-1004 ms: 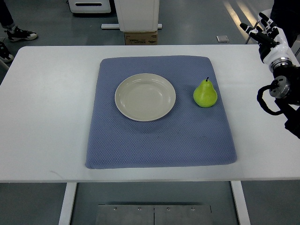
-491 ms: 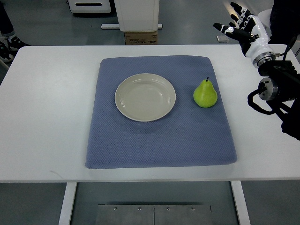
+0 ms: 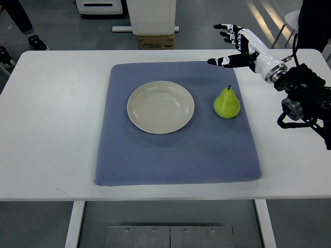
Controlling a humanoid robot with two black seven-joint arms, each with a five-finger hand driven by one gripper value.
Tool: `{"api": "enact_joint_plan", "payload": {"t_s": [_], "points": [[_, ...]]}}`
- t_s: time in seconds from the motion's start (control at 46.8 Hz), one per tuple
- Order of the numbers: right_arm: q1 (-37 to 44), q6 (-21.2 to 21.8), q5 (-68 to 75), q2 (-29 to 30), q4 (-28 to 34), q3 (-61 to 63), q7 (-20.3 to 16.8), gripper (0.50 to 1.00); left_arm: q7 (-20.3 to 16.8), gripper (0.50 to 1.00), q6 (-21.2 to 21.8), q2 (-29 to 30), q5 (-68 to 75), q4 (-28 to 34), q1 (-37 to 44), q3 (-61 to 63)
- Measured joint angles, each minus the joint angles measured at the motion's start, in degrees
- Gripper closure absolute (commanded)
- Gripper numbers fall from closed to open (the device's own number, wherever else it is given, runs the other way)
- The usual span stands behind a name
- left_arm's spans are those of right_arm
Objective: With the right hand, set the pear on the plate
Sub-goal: 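Reach the right hand toward the green pear and open fingers around it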
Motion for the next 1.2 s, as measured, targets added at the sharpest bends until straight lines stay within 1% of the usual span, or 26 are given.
{"api": "enact_joint_plan", "payload": {"t_s": [0.085,0.149,0.299,0.384,0.534,0.662,0.854,1.025,1.196], "points": [[0.54,2.46,-0.03,-1.78,0.53,-2.94,1.65,0.500,0.00,0.500,0.00,0.00,0.00,0.00,0.01,-0.02],[0.56,3.69,-0.04,-3.50,1.31,-4.18,1.93,0.500,-0.01,0.500,0.00,0.00,0.00,0.00,0.00,-0.02],[0.51,4.82,-0.04,-7.81,3.30,-6.76,2.08,0.500,0.00,0.500,0.00,0.00,0.00,0.00,0.00,0.00],[0.35,5.62,-0.04,-10.49,5.60,-8.06,2.09,0.500,-0.01,0.500,0.00,0.00,0.00,0.00,0.00,0.00],[-0.35,5.92,-0.03,-13.25,8.92,-8.64,1.98,0.500,0.01,0.500,0.00,0.00,0.00,0.00,0.01,0.01],[-2.37,5.77,-0.03,-13.34,9.33,-9.13,1.89,0.500,0.00,0.500,0.00,0.00,0.00,0.00,-0.02,0.00],[-4.31,4.53,-0.03,-11.88,9.33,-9.23,1.92,0.500,0.00,0.500,0.00,0.00,0.00,0.00,-0.01,0.01],[-5.11,-0.20,-0.08,-8.62,9.16,-9.31,1.54,0.500,0.00,0.500,0.00,0.00,0.00,0.00,0.01,0.01],[-5.55,-1.10,-0.28,-7.00,9.02,-10.64,1.50,0.500,0.00,0.500,0.00,0.00,0.00,0.00,0.01,0.00]]}}
